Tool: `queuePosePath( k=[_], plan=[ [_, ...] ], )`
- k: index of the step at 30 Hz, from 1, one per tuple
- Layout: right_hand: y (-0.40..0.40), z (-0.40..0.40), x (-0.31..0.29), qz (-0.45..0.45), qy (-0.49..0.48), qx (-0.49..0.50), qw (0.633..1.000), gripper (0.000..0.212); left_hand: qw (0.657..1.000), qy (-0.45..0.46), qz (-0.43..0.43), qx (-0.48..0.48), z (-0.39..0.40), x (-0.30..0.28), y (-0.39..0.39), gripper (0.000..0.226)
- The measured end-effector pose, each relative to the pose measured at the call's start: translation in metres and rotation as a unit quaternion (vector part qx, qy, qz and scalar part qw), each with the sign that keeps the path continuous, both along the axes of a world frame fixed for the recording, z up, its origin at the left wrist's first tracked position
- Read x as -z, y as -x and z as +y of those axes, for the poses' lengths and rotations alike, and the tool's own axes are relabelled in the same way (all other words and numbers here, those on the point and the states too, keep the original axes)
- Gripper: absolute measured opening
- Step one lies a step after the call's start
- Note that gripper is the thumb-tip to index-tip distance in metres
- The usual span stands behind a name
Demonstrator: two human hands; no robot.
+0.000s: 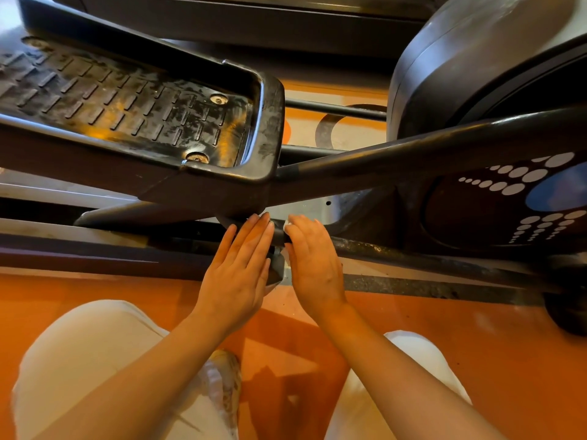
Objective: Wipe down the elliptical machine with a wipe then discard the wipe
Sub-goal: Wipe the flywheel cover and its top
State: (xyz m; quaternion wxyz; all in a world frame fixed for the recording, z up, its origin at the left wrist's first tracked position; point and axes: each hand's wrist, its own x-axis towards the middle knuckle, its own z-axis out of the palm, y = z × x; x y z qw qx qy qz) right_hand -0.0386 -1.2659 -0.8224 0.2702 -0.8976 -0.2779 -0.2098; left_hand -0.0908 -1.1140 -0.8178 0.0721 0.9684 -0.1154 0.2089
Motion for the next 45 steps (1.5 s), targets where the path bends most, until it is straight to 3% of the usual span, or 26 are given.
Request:
queuePosePath(
  k=[8,11,15,20,24,26,29,33,38,41,45],
  plan=[
    [0.003,0.002,0.012,-0.046,0.084,0.044,0.994,0.055,1.000,-0.009,-0.007,-0.003,-0.003,0.000,-0.003,0.054],
    [0.002,-0.014,0.020,-0.055,0.067,0.046,0.995,0.054,1.000,-0.017,-0.010,-0.005,-0.006,0.001,-0.004,0.055],
    [0.000,-0.044,0.033,-0.027,0.049,0.105,0.993,0.069,1.000,-0.007,-0.022,0.000,-0.013,0.001,-0.011,0.054],
    [0.011,-0.013,0.027,-0.012,0.009,0.182,0.983,0.062,0.999,0.005,-0.039,-0.004,-0.019,0.003,-0.017,0.052],
    [0.015,-0.008,0.029,-0.022,-0.017,0.100,0.995,0.052,0.999,-0.004,-0.049,-0.012,-0.021,0.005,-0.020,0.052],
    [0.010,-0.031,0.036,-0.012,-0.030,0.077,0.997,0.059,0.998,-0.008,-0.056,-0.017,-0.021,0.005,-0.021,0.051],
    [0.004,-0.070,0.046,0.007,-0.061,0.141,0.988,0.074,0.998,-0.010,-0.059,-0.024,-0.023,0.005,-0.023,0.049],
    [0.005,-0.074,0.051,-0.011,-0.091,0.172,0.981,0.080,0.997,-0.015,-0.063,-0.039,-0.029,0.008,-0.028,0.049],
    [0.005,-0.066,0.051,-0.017,-0.089,0.136,0.987,0.079,0.996,0.002,-0.074,-0.055,-0.040,0.010,-0.030,0.050],
    [0.004,-0.089,0.046,-0.026,-0.036,0.103,0.994,0.060,0.996,0.003,-0.072,-0.056,-0.043,0.010,-0.031,0.051],
    [0.006,-0.119,0.042,0.002,-0.050,0.170,0.984,0.052,0.996,0.011,-0.070,-0.062,-0.046,0.010,-0.031,0.051]
  ],
)
